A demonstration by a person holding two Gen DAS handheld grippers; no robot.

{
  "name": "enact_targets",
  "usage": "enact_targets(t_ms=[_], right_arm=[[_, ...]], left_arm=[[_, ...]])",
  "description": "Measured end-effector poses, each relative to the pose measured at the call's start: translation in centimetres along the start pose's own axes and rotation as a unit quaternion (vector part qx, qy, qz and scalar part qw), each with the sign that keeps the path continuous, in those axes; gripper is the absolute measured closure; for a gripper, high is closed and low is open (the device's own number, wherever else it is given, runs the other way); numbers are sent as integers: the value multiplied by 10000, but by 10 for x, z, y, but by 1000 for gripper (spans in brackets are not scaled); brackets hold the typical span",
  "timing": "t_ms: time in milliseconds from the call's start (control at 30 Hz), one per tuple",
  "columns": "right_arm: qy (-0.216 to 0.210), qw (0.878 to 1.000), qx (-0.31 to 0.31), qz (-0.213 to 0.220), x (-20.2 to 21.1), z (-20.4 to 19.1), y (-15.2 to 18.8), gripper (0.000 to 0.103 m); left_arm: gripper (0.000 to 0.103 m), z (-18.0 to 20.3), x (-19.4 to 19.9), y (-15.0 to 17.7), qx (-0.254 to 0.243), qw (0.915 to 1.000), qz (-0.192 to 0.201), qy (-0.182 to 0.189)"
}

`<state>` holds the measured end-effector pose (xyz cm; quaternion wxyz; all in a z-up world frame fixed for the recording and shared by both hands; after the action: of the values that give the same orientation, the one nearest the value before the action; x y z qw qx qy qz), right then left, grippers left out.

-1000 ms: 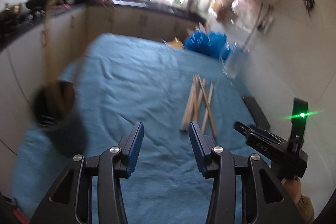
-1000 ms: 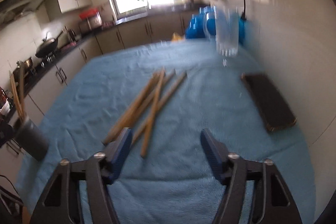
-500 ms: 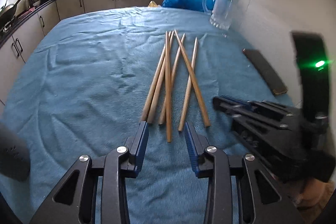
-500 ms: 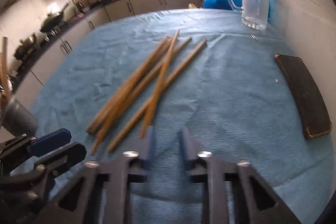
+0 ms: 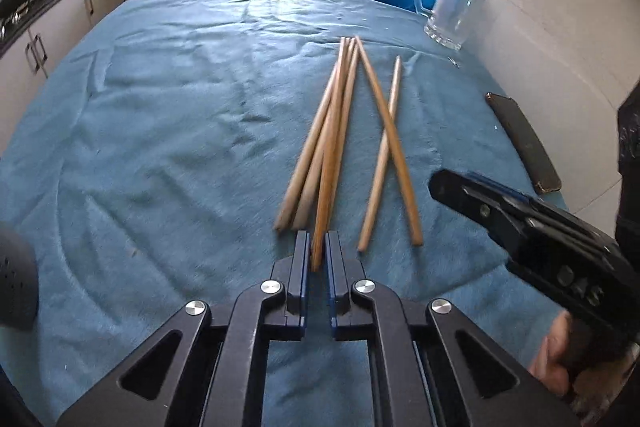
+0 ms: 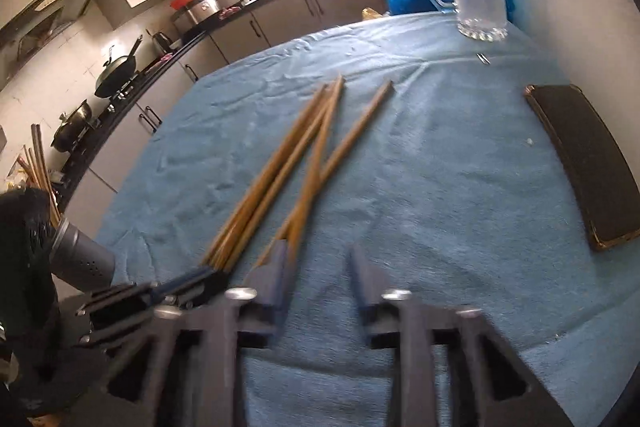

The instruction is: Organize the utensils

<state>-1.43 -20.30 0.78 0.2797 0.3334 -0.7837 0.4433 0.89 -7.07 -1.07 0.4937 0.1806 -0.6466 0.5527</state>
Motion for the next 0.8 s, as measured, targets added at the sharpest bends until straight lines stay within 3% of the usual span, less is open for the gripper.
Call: enact_targets(t_ms=[133,200,267,500,733,800], right_arm=[[448,9980,353,-267,-20,-17,7,59],[725,9961,456,-222,-25,-19,10,71],[900,9948,406,-264,-27,-17,10,94],[1090,9928,206,-441,3,8,27,95],[1426,9874,-56,-689,70,52,76,95],[1475,9865,114,-698,81,57,87,95]], left_arm=[[96,-13,18,18,215,9997,16,114],[96,-17,25,25,276,9995,-5,131],[96,-19,31,35,351,9992,-32,203],[96,-30,56,71,529,9966,-178,598],[96,-32,79,87,447,9948,-86,910],[96,-30,88,91,321,9945,-87,989]])
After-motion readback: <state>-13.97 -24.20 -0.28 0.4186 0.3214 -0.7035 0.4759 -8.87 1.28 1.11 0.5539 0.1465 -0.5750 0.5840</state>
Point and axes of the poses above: each gripper's, at about its wrist camera, not at the fingertips, and x roughly against the way its jaws point, z to its right, y to its underside, the point moved 3 cm from there along -x, roughly the way its jaws point, and after that the axes turned 11 degrees about -x, right-handed, at the moved point
